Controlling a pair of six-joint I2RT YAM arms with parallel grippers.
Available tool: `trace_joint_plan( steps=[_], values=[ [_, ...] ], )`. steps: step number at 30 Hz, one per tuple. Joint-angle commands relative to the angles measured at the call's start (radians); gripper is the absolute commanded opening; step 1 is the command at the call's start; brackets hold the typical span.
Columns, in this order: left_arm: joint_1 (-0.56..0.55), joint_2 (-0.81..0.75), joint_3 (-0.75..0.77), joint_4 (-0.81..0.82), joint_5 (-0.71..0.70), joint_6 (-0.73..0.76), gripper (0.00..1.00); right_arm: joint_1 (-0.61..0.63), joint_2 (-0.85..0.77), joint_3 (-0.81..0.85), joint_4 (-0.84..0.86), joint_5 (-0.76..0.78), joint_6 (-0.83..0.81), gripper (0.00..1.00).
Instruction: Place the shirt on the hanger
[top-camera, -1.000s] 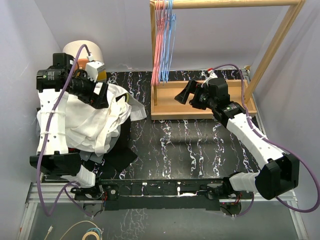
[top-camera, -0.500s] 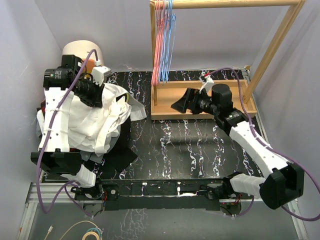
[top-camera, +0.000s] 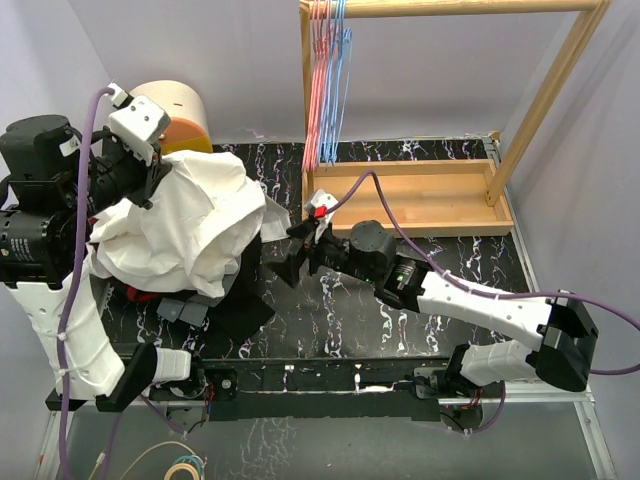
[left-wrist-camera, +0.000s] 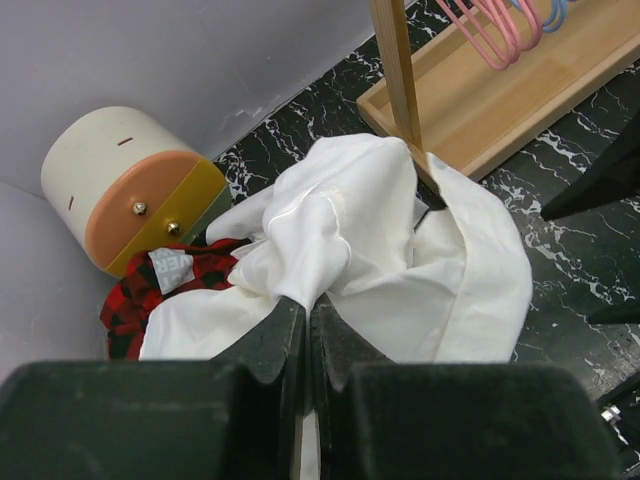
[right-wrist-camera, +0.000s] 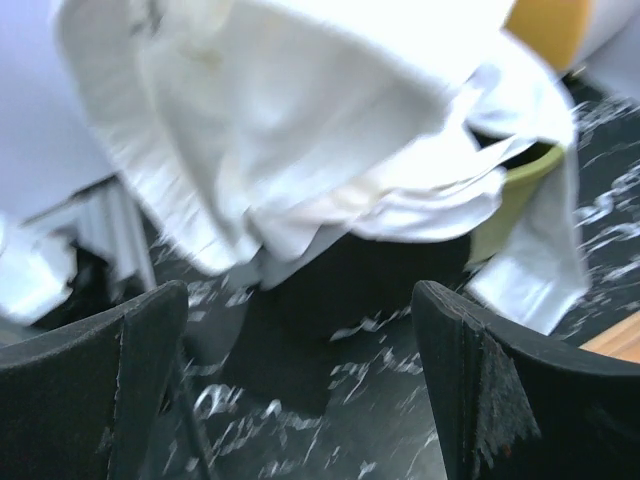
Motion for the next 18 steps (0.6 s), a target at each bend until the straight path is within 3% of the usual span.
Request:
trace_joint_plan(
  steps=[1, 8, 18],
  values=[
    [-0.003, 0.025, 0.005, 0.024, 0.021, -0.011, 0.00, -0.002, 0.042, 0.033, 0.338, 0.242, -0.071, 0.98],
    [-0.003, 0.025, -0.009, 0.024, 0.030, -0.013, 0.00, 0.010, 0.104, -0.049, 0.584, 0.177, -0.476, 0.98],
    [-0.003, 0.025, -0.022, 0.016, 0.044, -0.008, 0.00, 0.057, 0.210, 0.003, 0.639, 0.205, -0.637, 0.98]
  ],
)
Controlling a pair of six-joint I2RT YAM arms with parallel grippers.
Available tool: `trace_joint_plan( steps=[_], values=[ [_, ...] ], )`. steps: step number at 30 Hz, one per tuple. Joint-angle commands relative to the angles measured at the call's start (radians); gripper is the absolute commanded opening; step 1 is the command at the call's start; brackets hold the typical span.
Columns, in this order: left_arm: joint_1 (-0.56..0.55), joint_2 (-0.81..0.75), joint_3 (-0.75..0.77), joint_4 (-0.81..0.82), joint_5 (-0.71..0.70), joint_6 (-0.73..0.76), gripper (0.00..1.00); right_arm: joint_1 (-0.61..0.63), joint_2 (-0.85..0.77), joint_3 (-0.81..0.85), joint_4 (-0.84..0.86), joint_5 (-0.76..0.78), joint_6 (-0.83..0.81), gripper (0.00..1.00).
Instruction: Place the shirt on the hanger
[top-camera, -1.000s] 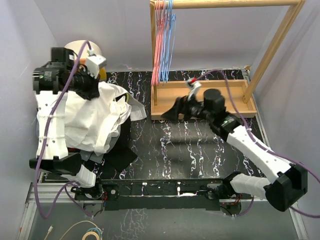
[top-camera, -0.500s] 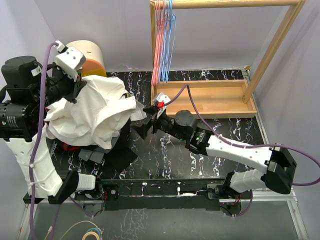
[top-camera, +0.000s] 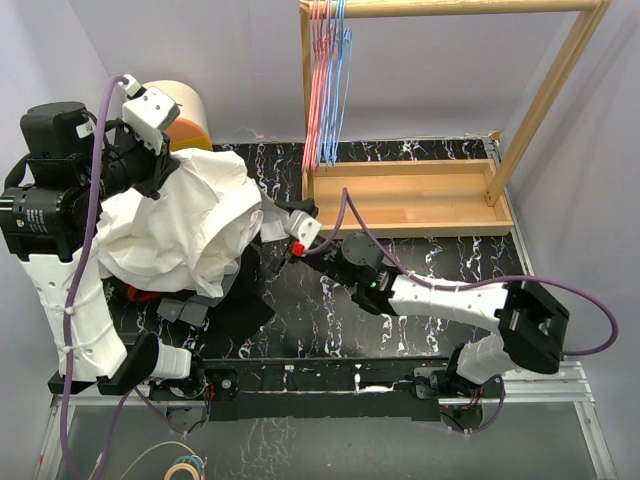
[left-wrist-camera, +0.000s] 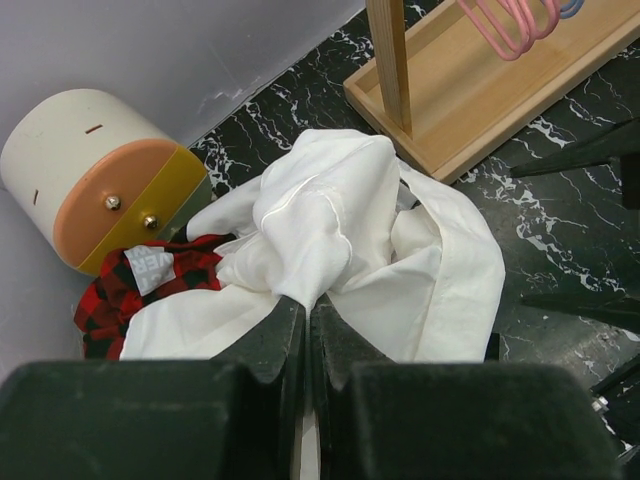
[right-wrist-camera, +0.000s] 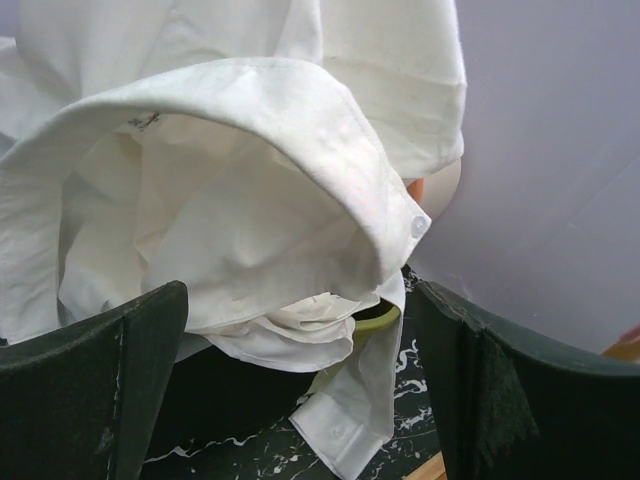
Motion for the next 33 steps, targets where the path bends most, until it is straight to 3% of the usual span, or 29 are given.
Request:
trace_joint_plan(
  steps=[1, 15, 19, 25, 27, 29, 30, 33],
  values=[
    [-0.003, -0.018, -0.007, 0.008, 0.032, -0.002, 0.00, 0.022, 0.067, 0.059, 0.132, 0.023, -0.137, 0.98],
    [-0.003, -0.063, -0.072, -0.009, 0.037, 0.007, 0.00, 0.022, 0.173, 0.144, 0.272, 0.057, -0.271, 0.99],
    [-0.003, -0.062, -0.098, -0.013, 0.038, 0.012, 0.00, 0.023, 0.182, 0.191, 0.217, 0.005, -0.244, 0.92],
    [-0.003, -0.060, -0.135, -0.009, 0.034, 0.020, 0.00, 0.027, 0.219, 0.257, 0.176, -0.055, -0.210, 0.68],
    [-0.002, -0.060, -0.146, -0.004, 0.038, 0.022, 0.00, 0.027, 0.241, 0.289, 0.137, -0.067, -0.211, 0.51],
    [-0.002, -0.062, -0.161, 0.009, 0.033, 0.031, 0.00, 0.026, 0.255, 0.311, 0.124, -0.041, -0.208, 0.18],
    [-0.002, -0.066, -0.181, 0.030, 0.016, 0.034, 0.00, 0.025, 0.260, 0.314, 0.131, -0.019, -0.206, 0.09],
    [-0.003, -0.068, -0.304, 0.147, -0.091, 0.024, 0.00, 0.013, 0.265, 0.312, 0.141, 0.068, -0.175, 0.08]
  ],
)
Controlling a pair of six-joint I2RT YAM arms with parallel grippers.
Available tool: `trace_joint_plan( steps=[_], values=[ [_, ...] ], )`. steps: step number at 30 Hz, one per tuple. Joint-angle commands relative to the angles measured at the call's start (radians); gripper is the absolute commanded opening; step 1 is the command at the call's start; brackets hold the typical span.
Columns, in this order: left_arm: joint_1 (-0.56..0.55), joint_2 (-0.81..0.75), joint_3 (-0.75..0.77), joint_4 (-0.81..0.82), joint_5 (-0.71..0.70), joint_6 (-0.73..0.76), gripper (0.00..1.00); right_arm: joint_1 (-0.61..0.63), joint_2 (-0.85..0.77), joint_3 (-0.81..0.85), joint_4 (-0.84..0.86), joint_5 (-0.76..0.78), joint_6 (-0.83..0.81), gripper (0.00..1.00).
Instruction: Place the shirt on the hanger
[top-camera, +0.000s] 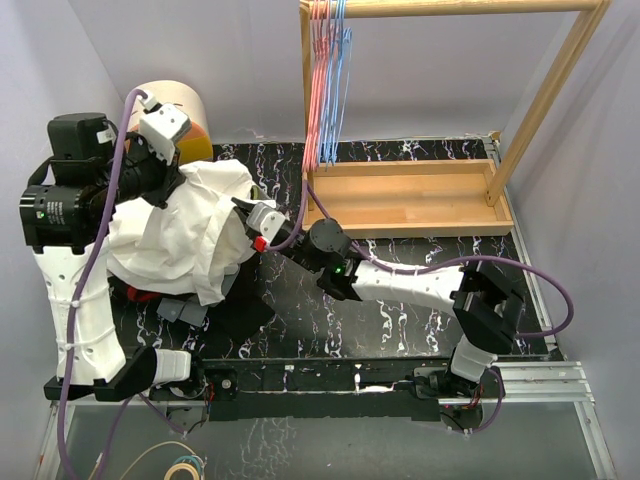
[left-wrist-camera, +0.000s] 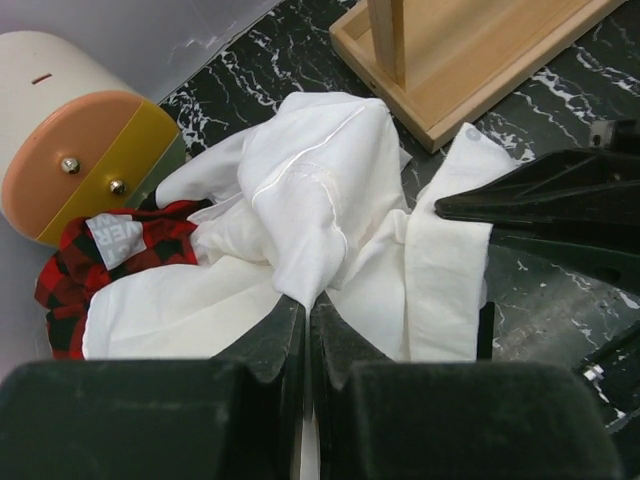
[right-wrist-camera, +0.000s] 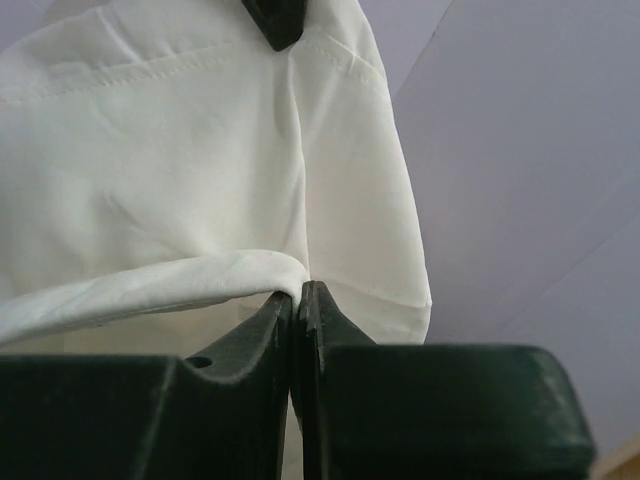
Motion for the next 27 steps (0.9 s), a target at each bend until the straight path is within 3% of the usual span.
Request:
trace_joint_plan(
  steps=[1, 6, 9, 10, 11, 12, 13, 15, 16, 20, 27],
  values=[
    [-0.003, 0.003, -0.143, 0.159, -0.136, 0.001, 0.00, -0.014, 0.008, 0.045, 0.014, 0.118, 0.056, 0.08],
    [-0.002, 0.119, -0.248, 0.313, -0.259, -0.044, 0.00, -0.028, 0.014, 0.028, -0.045, 0.199, 0.158, 0.08],
    [-0.003, 0.248, -0.178, 0.326, -0.363, -0.106, 0.00, -0.028, 0.057, 0.088, -0.118, 0.321, 0.246, 0.08],
    [-0.006, 0.305, -0.085, 0.274, -0.387, -0.126, 0.10, -0.028, 0.084, 0.121, -0.164, 0.380, 0.278, 0.08],
    [-0.008, 0.375, 0.025, 0.175, -0.396, -0.147, 0.39, -0.028, 0.113, 0.155, -0.203, 0.431, 0.301, 0.08],
    [-0.009, 0.456, 0.159, 0.084, -0.396, -0.154, 0.82, -0.029, 0.135, 0.178, -0.232, 0.477, 0.317, 0.08],
    [-0.011, 0.501, 0.287, 0.002, -0.394, -0.149, 0.95, -0.028, 0.156, 0.198, -0.249, 0.531, 0.326, 0.08],
    [-0.011, 0.523, 0.447, -0.098, -0.396, -0.125, 0.97, -0.028, 0.190, 0.230, -0.277, 0.616, 0.337, 0.08],
    [-0.011, 0.491, 0.451, -0.118, -0.378, -0.097, 0.97, -0.030, 0.201, 0.237, -0.282, 0.639, 0.336, 0.08],
    [-0.012, 0.204, 0.175, -0.085, -0.219, 0.021, 0.97, -0.056, 0.195, 0.210, -0.275, 0.601, 0.378, 0.08],
    [-0.011, -0.052, -0.017, -0.142, -0.071, 0.083, 0.97, -0.111, 0.179, 0.191, -0.312, 0.493, 0.475, 0.08]
  ],
)
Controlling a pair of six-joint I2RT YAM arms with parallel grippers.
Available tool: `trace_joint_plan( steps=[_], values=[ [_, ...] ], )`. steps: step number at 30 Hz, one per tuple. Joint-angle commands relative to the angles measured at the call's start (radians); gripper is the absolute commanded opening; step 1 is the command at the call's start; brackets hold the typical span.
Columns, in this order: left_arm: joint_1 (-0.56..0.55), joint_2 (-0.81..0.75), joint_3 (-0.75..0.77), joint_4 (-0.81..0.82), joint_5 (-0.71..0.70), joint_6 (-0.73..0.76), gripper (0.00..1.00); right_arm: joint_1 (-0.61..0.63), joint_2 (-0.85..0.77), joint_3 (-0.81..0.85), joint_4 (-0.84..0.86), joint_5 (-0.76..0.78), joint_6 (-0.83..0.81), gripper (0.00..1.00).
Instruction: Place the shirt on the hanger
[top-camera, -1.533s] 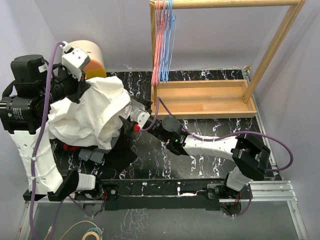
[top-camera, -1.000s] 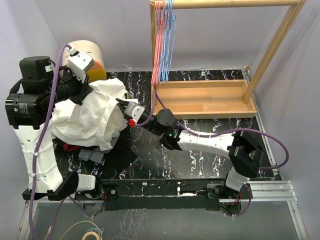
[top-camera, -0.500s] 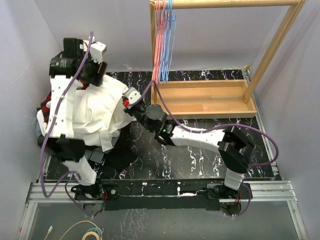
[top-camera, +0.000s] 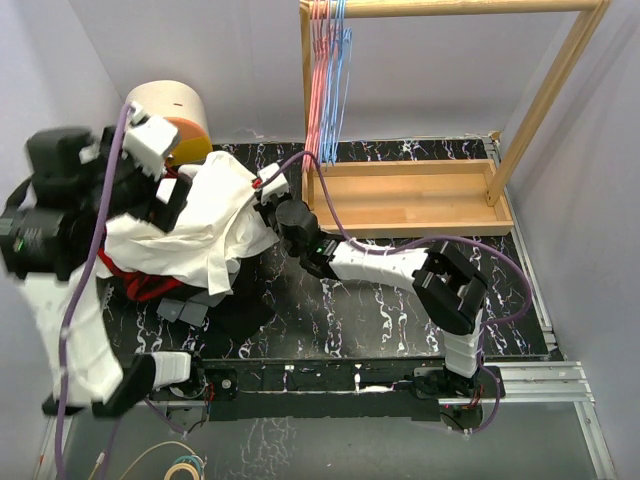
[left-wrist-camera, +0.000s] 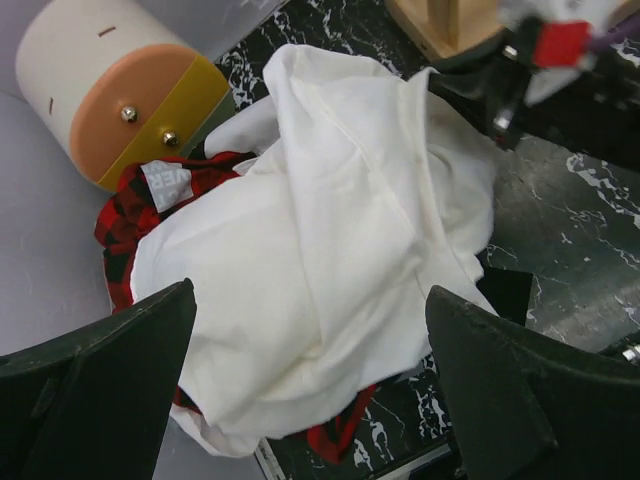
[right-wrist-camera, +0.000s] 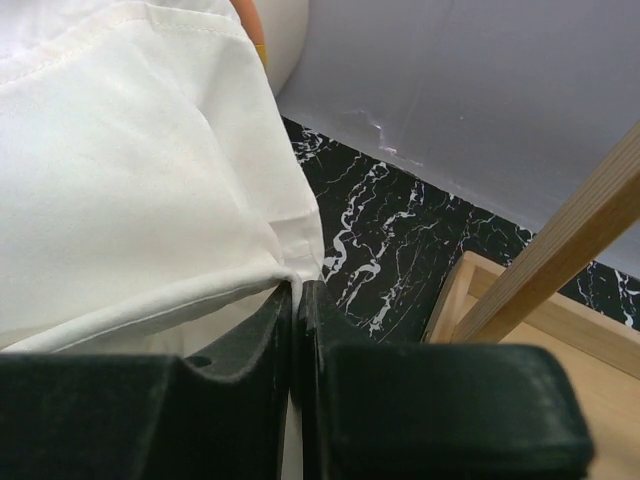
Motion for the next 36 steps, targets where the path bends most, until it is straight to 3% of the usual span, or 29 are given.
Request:
trace_joint_plan(
  steps=[1, 6, 9, 13, 23, 30, 31, 33, 36],
  values=[
    [-0.003, -0.119, -0.118, -0.069, 0.134, 0.061, 0.97, -0.035, -0.038, 0.015, 0.002, -0.027, 0.073, 0.08],
    [-0.004, -0.155, -0.338, -0.069, 0.195, 0.087, 0.79, -0.055, -0.026, 0.044, -0.029, -0.051, 0.105, 0.08],
    [-0.008, -0.140, -0.442, -0.067, 0.164, 0.144, 0.82, -0.058, -0.025, 0.051, -0.035, -0.058, 0.109, 0.08],
    [-0.011, -0.094, -0.471, -0.052, 0.130, 0.198, 0.86, -0.059, -0.036, 0.040, -0.036, -0.079, 0.136, 0.08],
    [-0.040, -0.038, -0.609, 0.035, 0.058, 0.189, 0.71, -0.060, -0.063, 0.022, -0.050, -0.158, 0.159, 0.08],
    [-0.088, -0.041, -0.664, -0.013, 0.033, 0.205, 0.42, -0.064, -0.087, 0.009, -0.051, -0.158, 0.159, 0.08],
    [-0.092, -0.042, -0.663, -0.021, 0.028, 0.208, 0.32, -0.064, -0.092, 0.008, -0.051, -0.157, 0.160, 0.08],
    [-0.097, -0.044, -0.650, -0.024, 0.004, 0.205, 0.00, -0.064, -0.107, 0.002, -0.054, -0.163, 0.161, 0.08],
    [-0.099, -0.056, -0.563, -0.018, -0.020, 0.191, 0.00, -0.065, -0.167, -0.014, -0.069, -0.183, 0.187, 0.08]
  ],
)
